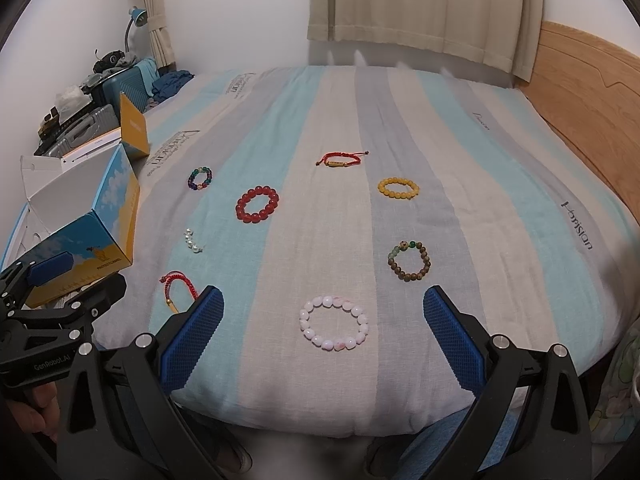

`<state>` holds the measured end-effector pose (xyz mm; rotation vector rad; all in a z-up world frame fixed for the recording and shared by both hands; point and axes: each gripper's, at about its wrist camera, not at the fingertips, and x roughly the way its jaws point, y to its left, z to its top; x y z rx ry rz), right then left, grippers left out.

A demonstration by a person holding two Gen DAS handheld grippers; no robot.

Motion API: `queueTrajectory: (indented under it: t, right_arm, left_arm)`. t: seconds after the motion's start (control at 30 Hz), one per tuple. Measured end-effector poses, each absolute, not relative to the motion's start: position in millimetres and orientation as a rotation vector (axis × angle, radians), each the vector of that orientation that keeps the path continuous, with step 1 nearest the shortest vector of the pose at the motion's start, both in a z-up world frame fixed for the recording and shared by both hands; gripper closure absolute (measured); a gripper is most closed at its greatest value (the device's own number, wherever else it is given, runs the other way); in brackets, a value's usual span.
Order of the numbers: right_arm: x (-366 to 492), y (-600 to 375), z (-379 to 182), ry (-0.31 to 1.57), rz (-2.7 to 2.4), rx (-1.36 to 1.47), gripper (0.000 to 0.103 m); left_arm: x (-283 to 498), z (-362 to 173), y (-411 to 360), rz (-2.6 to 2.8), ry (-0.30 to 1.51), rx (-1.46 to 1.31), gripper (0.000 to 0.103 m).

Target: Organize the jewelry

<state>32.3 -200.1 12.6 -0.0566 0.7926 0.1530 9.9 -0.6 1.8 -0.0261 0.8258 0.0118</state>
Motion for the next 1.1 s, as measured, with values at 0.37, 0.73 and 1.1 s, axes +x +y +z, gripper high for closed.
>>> queueTrajectory:
  t: [0.37,0.73,1.1]
  right_arm:
    - [64.9,-206.8,5.2,0.866,0.174,-0.082,0.007]
    - [93.5,-215.2,-51.7,1.000,0.181,-0.094,0.007]
    - [121.4,-225.7,-103.6,1.105,0.158,-0.093,0.017]
  left_arm:
    - [41.4,-22.4,1.2,-0.022,0.923,-0.030,0.006]
    - [72.2,-75.3,0.8,-0.038,1.012,-0.039,0.006]
    - [94.2,-117.1,2.4,-0.032,1.078,-0.038,0.006]
